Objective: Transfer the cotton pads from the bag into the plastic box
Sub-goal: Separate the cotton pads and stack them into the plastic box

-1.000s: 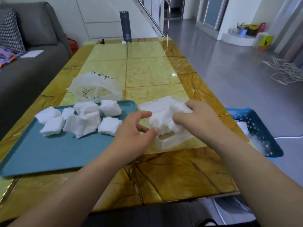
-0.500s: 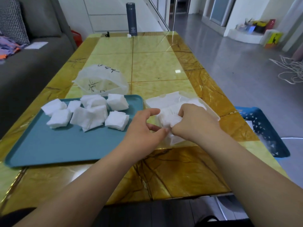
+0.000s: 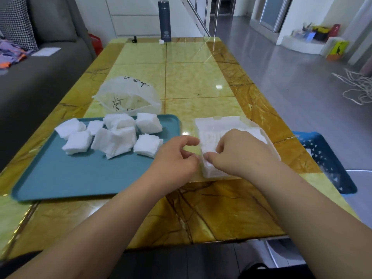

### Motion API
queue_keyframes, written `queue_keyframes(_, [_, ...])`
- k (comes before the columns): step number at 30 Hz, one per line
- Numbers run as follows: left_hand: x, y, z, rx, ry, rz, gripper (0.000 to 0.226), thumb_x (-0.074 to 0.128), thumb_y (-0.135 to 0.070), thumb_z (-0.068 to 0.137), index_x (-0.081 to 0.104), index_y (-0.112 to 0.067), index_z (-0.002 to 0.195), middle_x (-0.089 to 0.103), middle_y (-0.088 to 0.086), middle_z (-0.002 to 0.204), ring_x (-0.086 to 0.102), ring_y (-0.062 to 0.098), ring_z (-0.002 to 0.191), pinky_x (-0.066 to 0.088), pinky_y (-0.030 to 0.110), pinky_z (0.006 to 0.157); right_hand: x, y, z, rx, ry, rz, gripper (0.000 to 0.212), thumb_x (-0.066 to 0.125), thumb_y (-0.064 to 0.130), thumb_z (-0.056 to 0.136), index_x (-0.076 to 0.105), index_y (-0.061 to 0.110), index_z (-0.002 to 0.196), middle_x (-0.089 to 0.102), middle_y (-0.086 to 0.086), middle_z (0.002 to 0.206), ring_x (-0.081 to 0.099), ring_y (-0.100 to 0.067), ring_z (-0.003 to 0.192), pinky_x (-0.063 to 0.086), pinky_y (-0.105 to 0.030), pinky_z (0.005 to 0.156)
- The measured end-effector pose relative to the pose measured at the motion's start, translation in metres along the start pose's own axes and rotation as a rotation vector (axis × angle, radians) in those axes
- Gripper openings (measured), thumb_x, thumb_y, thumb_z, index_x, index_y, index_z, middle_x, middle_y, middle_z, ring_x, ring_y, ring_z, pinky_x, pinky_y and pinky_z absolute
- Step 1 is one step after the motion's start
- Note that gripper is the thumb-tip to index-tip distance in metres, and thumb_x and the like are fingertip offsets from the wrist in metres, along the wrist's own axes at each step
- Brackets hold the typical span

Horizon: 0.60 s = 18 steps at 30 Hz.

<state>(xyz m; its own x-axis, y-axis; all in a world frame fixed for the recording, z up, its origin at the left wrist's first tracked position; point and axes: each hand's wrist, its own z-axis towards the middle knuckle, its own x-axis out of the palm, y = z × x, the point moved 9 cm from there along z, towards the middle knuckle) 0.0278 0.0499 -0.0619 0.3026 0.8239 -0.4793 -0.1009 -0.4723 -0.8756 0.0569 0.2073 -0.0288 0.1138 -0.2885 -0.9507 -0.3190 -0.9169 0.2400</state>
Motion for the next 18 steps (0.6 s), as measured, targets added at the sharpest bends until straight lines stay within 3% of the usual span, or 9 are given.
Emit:
queue_keyframes(3, [-0.034,0.002,0.013,0.11,-0.085,0.399,0.033,0.058,-0.02,0.096,0.066,-0.026,0.128,0.062,-0.009,0.13,0.061,0.011,0.115,0.053,0.031,0.098,-0.026,0.013,-0.017,-0.045,-0.154,-0.125,0.041,0.053,0.062,0.096,0.067,0.024,0.099,0.07,0.003,0.098,0.066,-0.024,0.097,0.041,-0.033,0.069])
queue_keyframes(5, [-0.056,0.014,0.02,0.084,-0.092,0.695,0.037,0.055,-0.016,0.094,0.065,-0.018,0.129,0.057,-0.003,0.138,0.053,0.022,0.126,0.047,0.041,0.105,-0.043,0.033,-0.029,-0.136,-0.292,-0.005,0.04,0.049,0.055,0.1,0.07,0.025,0.115,0.072,0.005,0.107,0.066,-0.023,0.104,0.048,-0.035,0.076])
queue_keyframes(7, [-0.072,0.029,0.022,0.026,-0.073,0.856,0.034,0.053,-0.013,0.09,0.066,-0.013,0.122,0.059,0.004,0.133,0.053,0.03,0.123,0.047,0.045,0.103,-0.042,0.057,-0.034,-0.276,-0.34,0.267,0.031,0.053,0.046,0.1,0.074,0.023,0.104,0.073,0.006,0.095,0.067,-0.02,0.093,0.056,-0.038,0.08])
queue_keyframes(10, [-0.078,0.04,0.019,0.023,-0.035,0.832,0.032,0.049,-0.013,0.09,0.069,-0.012,0.116,0.062,0.004,0.126,0.057,0.031,0.118,0.05,0.047,0.099,-0.006,0.085,-0.024,-0.353,-0.195,0.52,0.021,0.062,0.034,0.097,0.076,0.019,0.09,0.073,0.005,0.082,0.068,-0.014,0.078,0.059,-0.035,0.076])
queue_keyframes(12, [-0.079,0.04,0.016,0.068,-0.01,0.739,0.035,0.047,-0.017,0.09,0.074,-0.014,0.112,0.066,0.003,0.119,0.061,0.029,0.112,0.051,0.045,0.095,0.02,0.096,-0.014,-0.331,-0.083,0.576,0.018,0.065,0.031,0.096,0.077,0.023,0.106,0.075,0.007,0.099,0.069,-0.012,0.089,0.058,-0.031,0.085])
queue_keyframes(14, [-0.085,0.04,0.011,0.086,-0.004,0.632,0.03,0.052,-0.016,0.092,0.077,-0.018,0.108,0.067,-0.001,0.115,0.062,0.023,0.108,0.051,0.039,0.094,0.04,0.103,-0.003,-0.305,-0.004,0.542,0.037,0.069,0.033,0.094,0.07,0.02,0.129,0.071,0.003,0.119,0.066,-0.016,0.106,0.053,-0.029,0.095])
queue_keyframes(16, [-0.092,0.043,0.004,0.051,0.01,0.594,0.02,0.062,-0.019,0.094,0.074,-0.025,0.109,0.063,-0.008,0.107,0.062,0.015,0.099,0.049,0.03,0.083,0.054,0.108,0.006,-0.282,0.055,0.49,0.05,0.073,0.032,0.092,0.063,0.016,0.138,0.067,0.0,0.121,0.064,-0.019,0.113,0.047,-0.026,0.093])
queue_keyframes(18, [-0.1,0.053,0.0,-0.011,0.026,0.532,0.027,0.069,-0.026,0.094,0.066,-0.031,0.12,0.059,-0.016,0.099,0.06,0.005,0.088,0.043,0.016,0.069,0.064,0.118,0.013,-0.286,0.089,0.438,0.051,0.076,0.029,0.089,0.064,0.016,0.136,0.067,0.0,0.116,0.065,-0.02,0.112,0.047,-0.026,0.092])
